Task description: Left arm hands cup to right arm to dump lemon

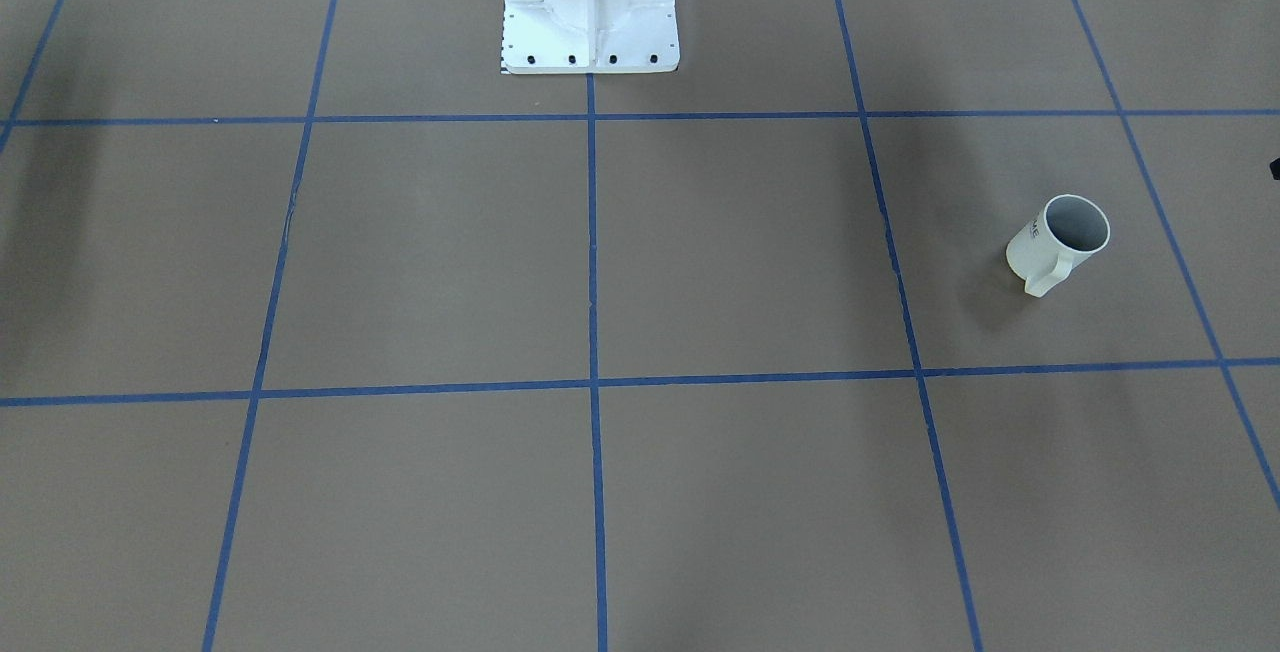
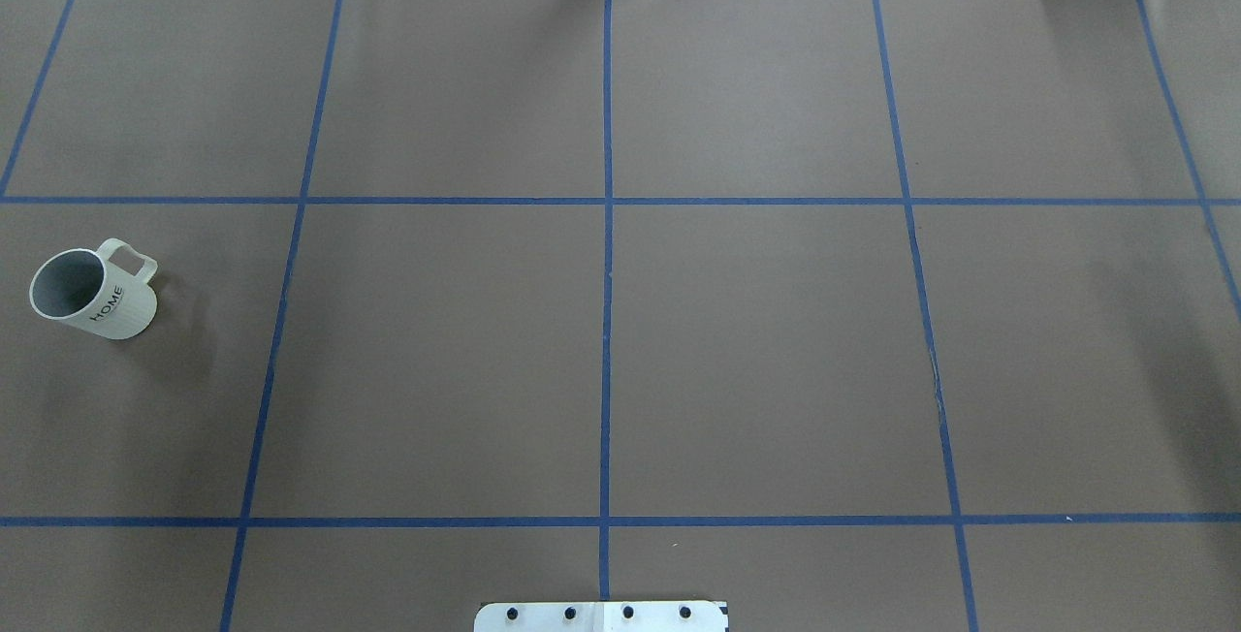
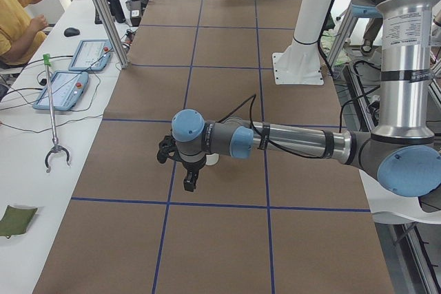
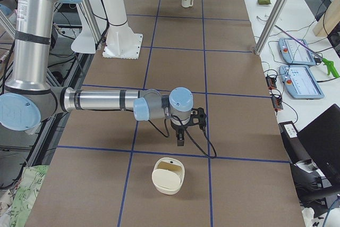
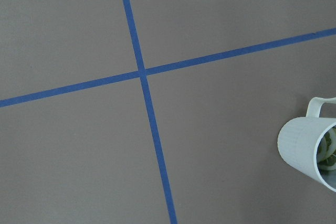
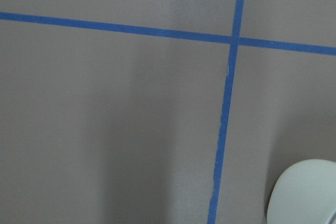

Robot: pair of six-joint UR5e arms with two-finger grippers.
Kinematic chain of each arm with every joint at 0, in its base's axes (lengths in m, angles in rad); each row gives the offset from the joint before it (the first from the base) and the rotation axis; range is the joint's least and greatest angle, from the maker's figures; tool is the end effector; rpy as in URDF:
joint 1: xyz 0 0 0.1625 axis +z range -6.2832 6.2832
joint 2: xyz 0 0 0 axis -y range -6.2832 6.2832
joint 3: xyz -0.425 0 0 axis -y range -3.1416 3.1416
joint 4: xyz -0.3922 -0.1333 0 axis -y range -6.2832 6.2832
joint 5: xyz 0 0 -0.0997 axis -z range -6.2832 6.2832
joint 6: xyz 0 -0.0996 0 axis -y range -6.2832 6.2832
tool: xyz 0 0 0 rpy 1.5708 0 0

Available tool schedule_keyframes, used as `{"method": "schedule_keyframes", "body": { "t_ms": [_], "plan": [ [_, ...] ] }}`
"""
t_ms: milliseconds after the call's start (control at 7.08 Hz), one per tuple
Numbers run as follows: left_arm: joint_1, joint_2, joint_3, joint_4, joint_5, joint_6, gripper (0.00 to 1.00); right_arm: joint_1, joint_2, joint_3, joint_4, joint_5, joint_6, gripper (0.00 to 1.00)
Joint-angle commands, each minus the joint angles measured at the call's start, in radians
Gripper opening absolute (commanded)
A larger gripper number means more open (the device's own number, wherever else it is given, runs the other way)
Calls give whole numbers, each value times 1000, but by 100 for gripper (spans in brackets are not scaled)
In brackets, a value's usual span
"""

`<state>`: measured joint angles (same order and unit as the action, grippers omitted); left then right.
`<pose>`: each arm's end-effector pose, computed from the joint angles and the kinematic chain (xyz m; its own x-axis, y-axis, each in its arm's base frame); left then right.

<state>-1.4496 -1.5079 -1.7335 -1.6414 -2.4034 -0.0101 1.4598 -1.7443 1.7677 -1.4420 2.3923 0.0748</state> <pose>-0.0020 -0.4769 0.5967 0.6540 0.1960 -0.7306 -0.1125 0.9803 0.1622 0.0126 -0.4316 0.6239 0.6710 -0.1118 0.7330 0.0595 0.9935 0.0971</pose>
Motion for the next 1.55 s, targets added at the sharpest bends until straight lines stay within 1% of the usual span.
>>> {"method": "schedule_keyframes", "body": {
  "t_ms": [0,141,424,707,989,1272,1413],
  "plan": [
    [142,-9,17,-124,25,-126,100,-1,9,7,2,-1,-3,100],
    [159,-9,22,-133,27,-186,100,-1,11,7,3,-1,-3,100],
    [224,-21,51,-135,18,-234,100,-4,11,7,2,1,-1,100],
    [235,-23,45,-132,10,-290,100,-27,11,4,2,1,-1,100],
    [235,-43,48,-126,-19,-294,100,-35,11,-1,2,-1,-1,100],
    [251,-46,54,-136,-14,-287,100,-35,11,1,2,1,0,100],
    [288,-46,81,-141,-7,-286,99,-36,12,-1,0,-1,0,100]
  ]
}}
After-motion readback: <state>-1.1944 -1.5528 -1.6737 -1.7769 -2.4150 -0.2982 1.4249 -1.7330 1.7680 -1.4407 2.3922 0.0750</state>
